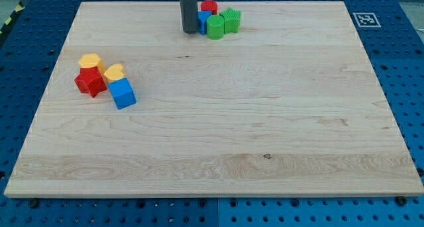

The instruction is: Move your arm towards centre

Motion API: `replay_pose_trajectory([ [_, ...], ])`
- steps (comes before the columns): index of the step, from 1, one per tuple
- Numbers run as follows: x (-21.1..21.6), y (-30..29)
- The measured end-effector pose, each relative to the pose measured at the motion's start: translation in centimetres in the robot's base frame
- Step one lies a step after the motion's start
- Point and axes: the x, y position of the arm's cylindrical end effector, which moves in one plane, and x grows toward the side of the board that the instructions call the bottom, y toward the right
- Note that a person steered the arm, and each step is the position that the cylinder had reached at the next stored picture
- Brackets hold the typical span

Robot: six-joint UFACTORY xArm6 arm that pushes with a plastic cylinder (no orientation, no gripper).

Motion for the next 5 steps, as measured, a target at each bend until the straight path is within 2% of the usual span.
replay_pose_trajectory([
  [3, 7.2, 7.3],
  [5, 5.9, 9.4],
])
